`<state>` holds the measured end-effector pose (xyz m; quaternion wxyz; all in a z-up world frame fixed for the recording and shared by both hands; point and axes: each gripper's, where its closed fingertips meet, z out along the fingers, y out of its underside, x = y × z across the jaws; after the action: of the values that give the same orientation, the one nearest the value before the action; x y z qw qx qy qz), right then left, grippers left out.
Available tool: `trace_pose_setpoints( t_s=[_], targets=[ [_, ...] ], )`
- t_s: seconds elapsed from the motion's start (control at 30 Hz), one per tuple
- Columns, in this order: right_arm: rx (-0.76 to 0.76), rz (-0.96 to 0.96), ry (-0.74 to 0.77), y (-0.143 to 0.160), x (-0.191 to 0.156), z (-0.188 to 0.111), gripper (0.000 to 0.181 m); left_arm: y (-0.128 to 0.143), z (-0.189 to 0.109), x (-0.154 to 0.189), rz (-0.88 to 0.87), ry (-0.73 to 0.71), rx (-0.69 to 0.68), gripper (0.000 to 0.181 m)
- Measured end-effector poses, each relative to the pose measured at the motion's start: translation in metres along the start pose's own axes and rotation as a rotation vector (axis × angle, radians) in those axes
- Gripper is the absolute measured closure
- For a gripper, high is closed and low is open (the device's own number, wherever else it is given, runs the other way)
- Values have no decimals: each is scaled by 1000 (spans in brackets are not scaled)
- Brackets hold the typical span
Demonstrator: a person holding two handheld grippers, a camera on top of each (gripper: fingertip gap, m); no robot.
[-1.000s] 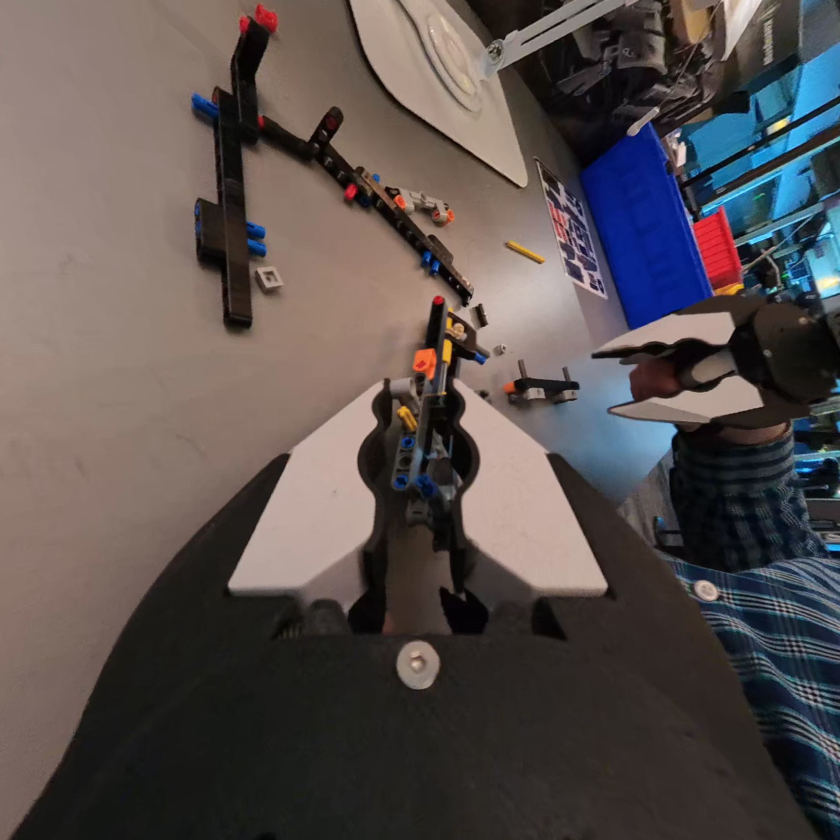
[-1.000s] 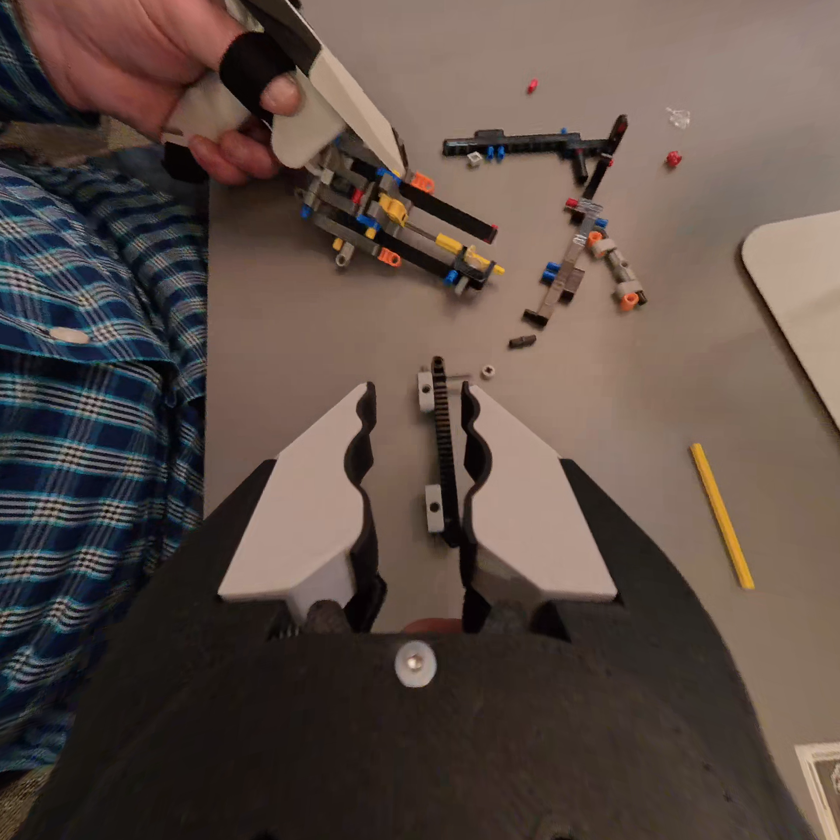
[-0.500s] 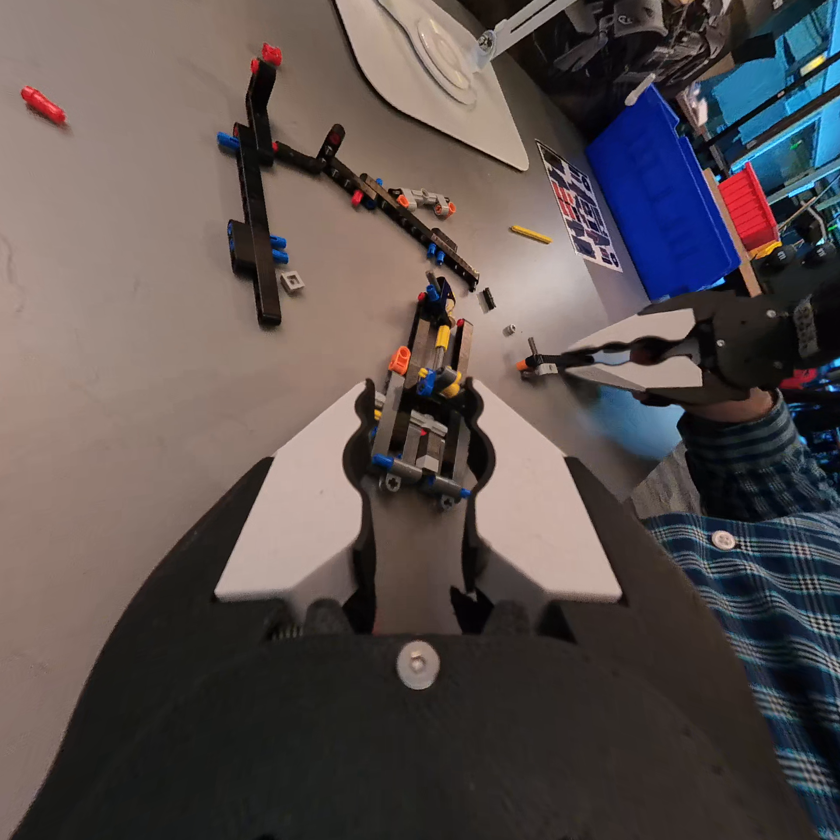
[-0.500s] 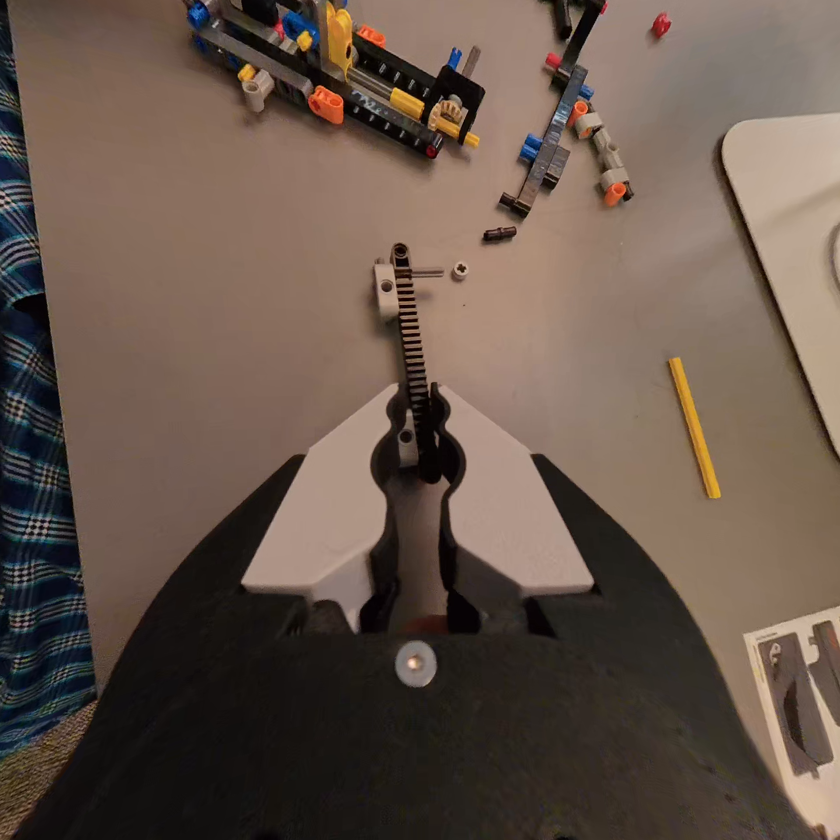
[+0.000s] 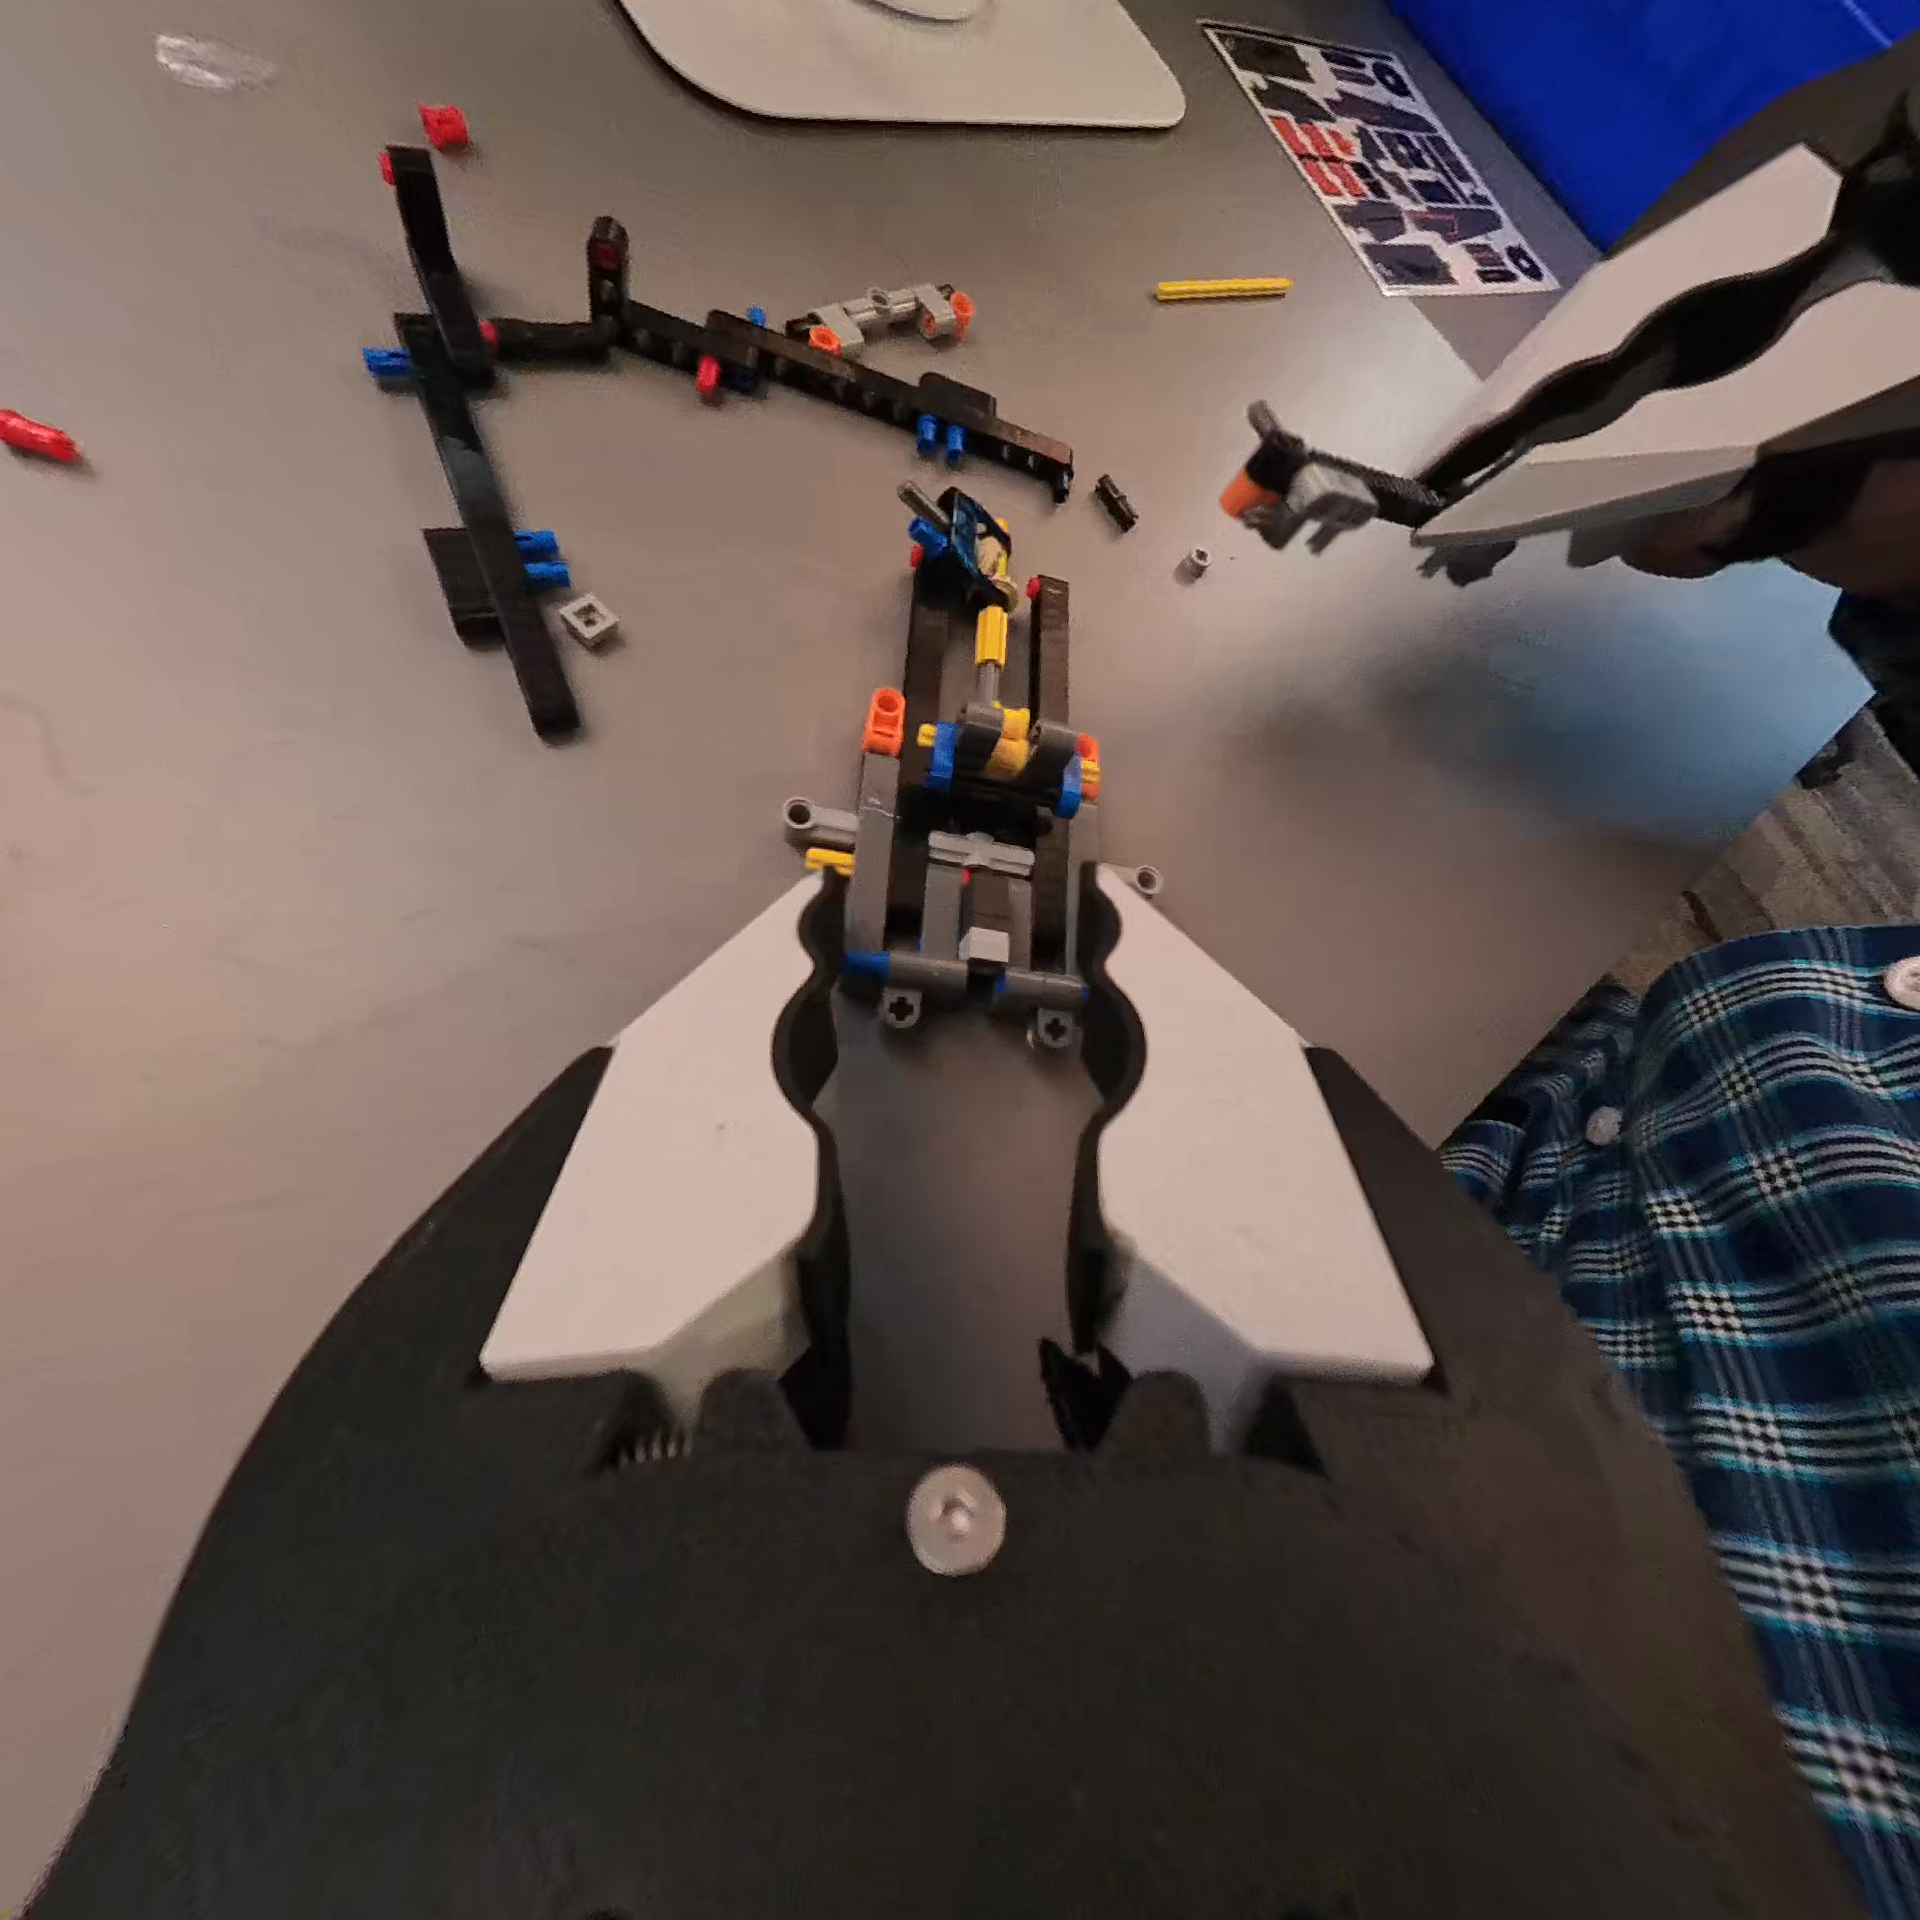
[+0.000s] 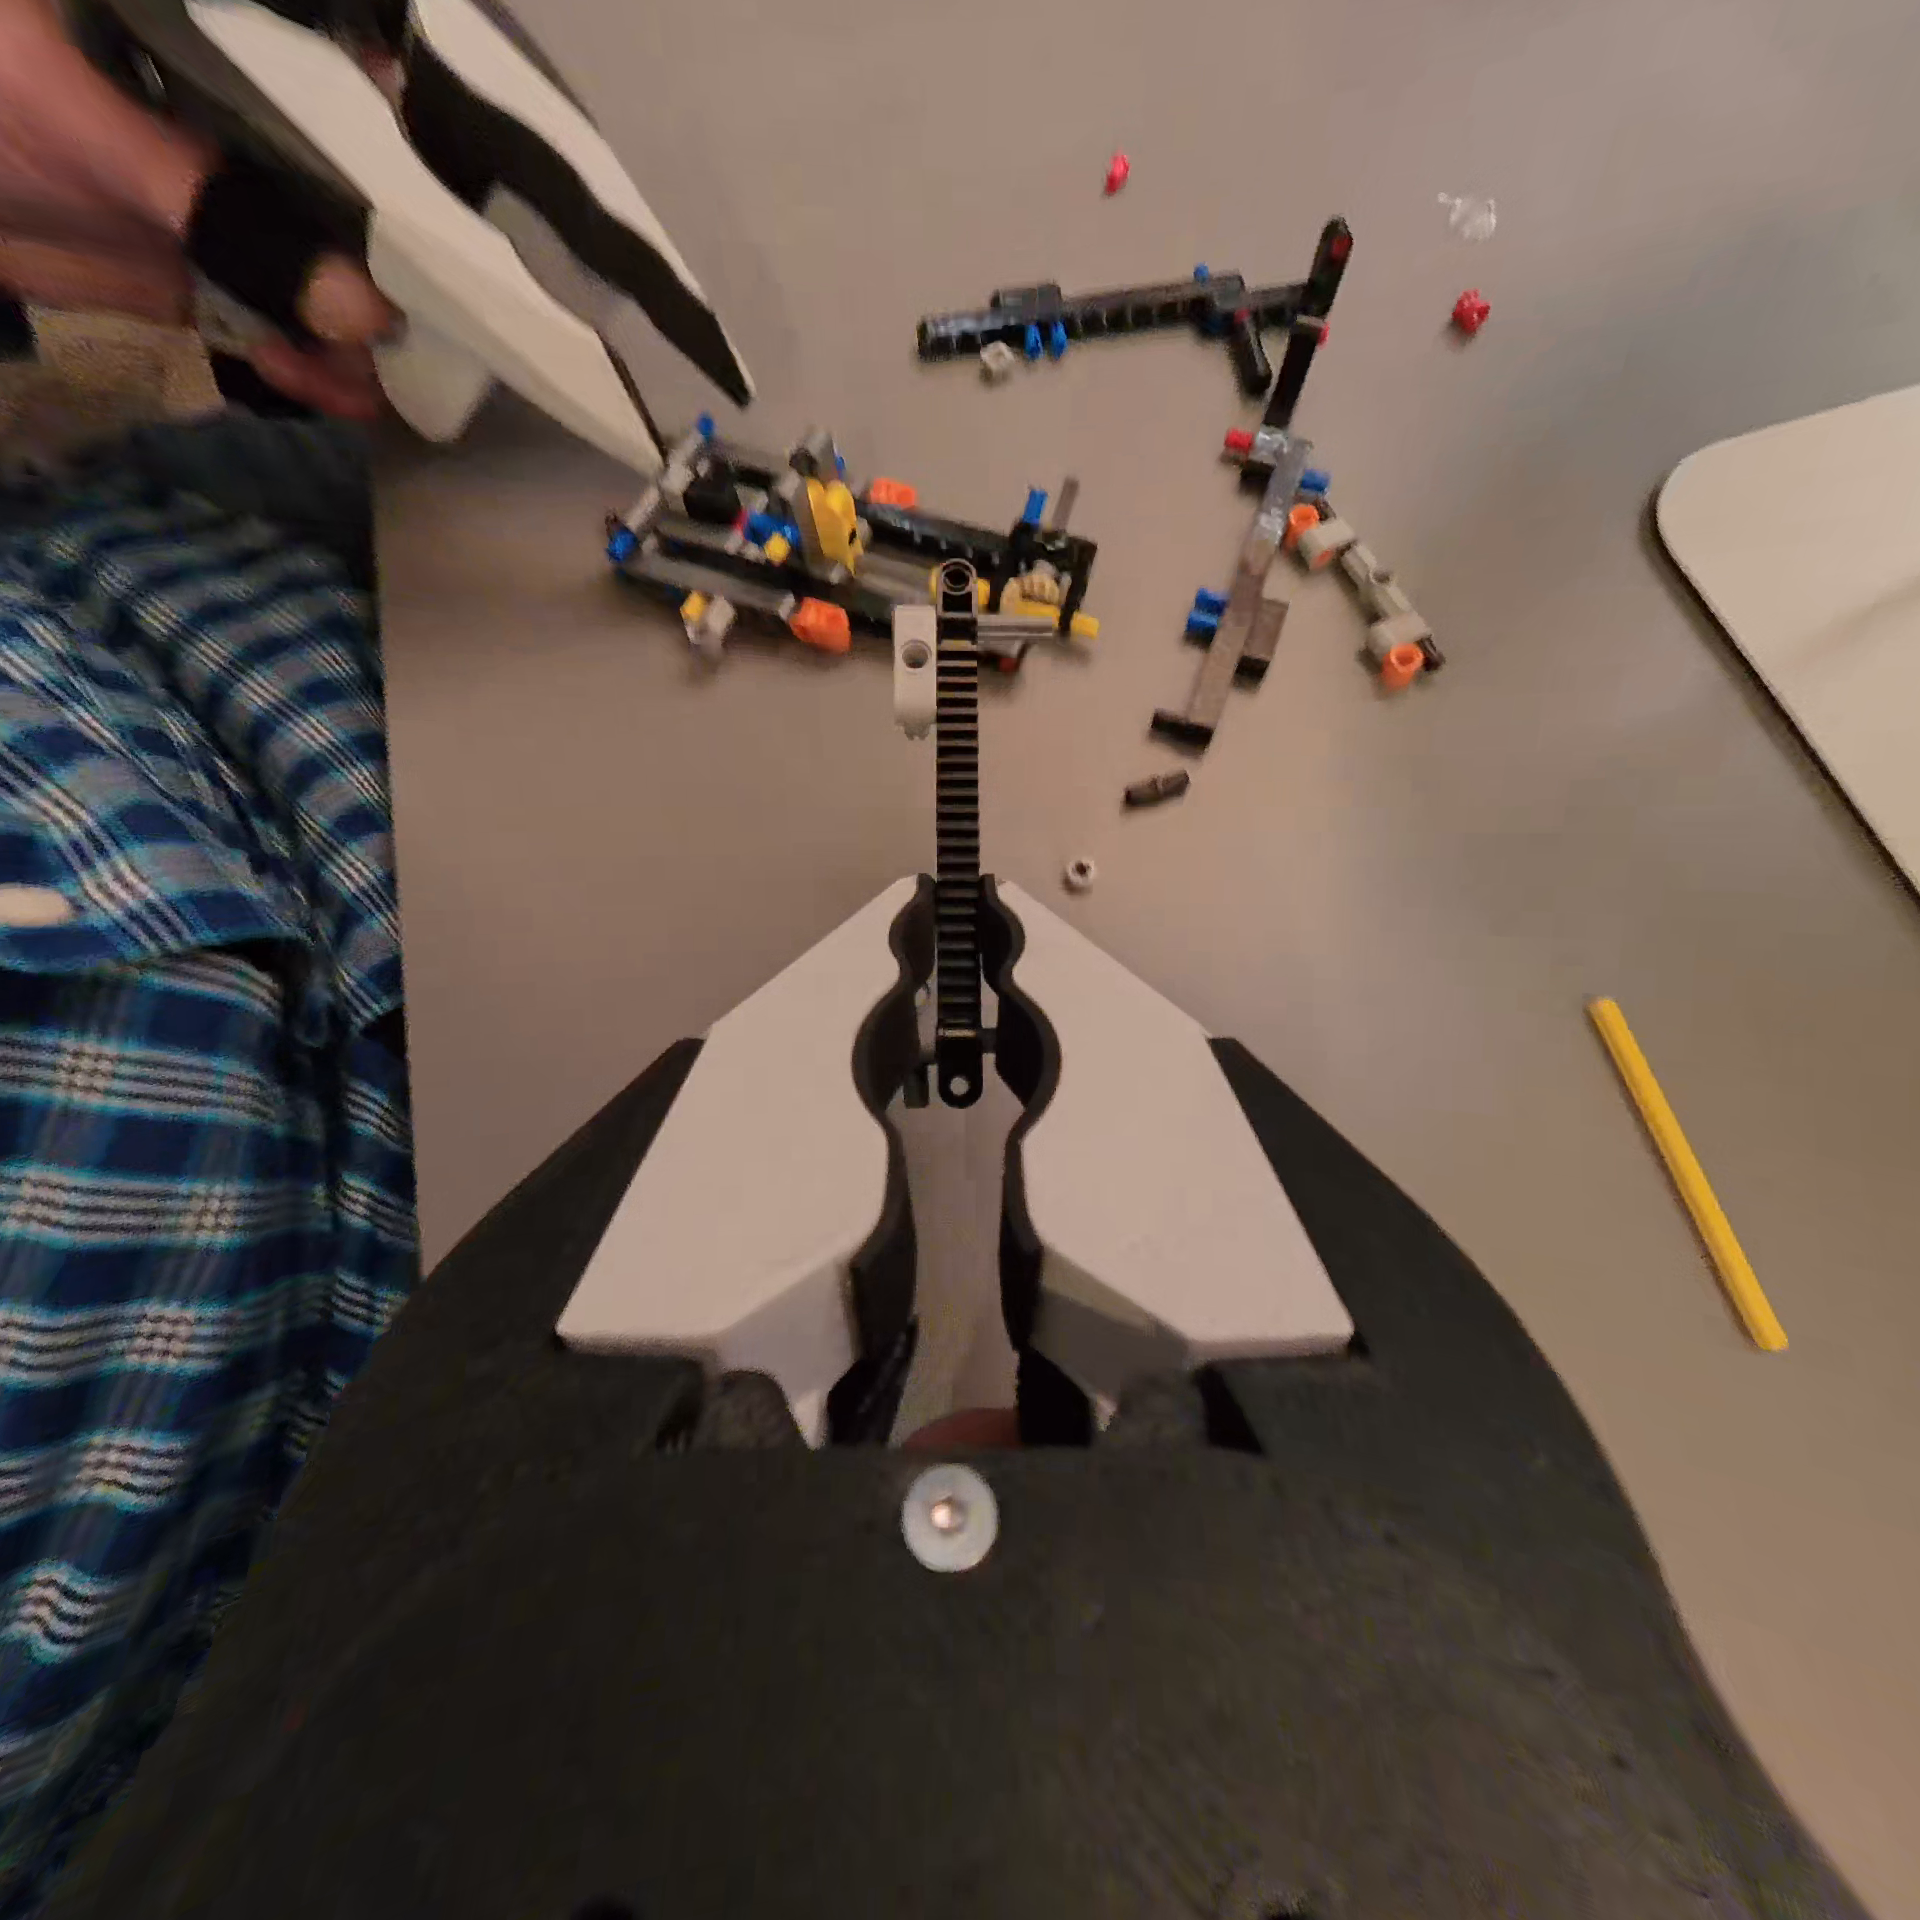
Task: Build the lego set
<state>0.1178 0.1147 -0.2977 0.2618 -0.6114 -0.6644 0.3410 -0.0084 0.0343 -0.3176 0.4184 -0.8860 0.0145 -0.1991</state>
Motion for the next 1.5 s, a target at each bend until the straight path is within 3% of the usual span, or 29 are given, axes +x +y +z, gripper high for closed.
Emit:
trace_pose_setpoints(
  t_s=[0.03,0.43,0.67,0.87,1.2,1.5],
  targets=[
    [7,14,-13,-5,-1,3,176,1,1,3,-4,8,-3,139],
    [20,180,-176,-42,-7,46,177,11,13,48,7,141,-25,140],
    [-13,129,-288,-54,-9,60,177,-12,-8,26,89,82,-6,144],
    [-90,105,-398,-60,-15,77,177,-3,-2,18,226,17,-104,140],
    [-169,6,-367,-50,-16,95,176,6,10,8,284,-81,-121,135],
    [-195,-68,-321,-46,-14,100,176,-2,9,1,370,-157,-110,129]
  ],
)
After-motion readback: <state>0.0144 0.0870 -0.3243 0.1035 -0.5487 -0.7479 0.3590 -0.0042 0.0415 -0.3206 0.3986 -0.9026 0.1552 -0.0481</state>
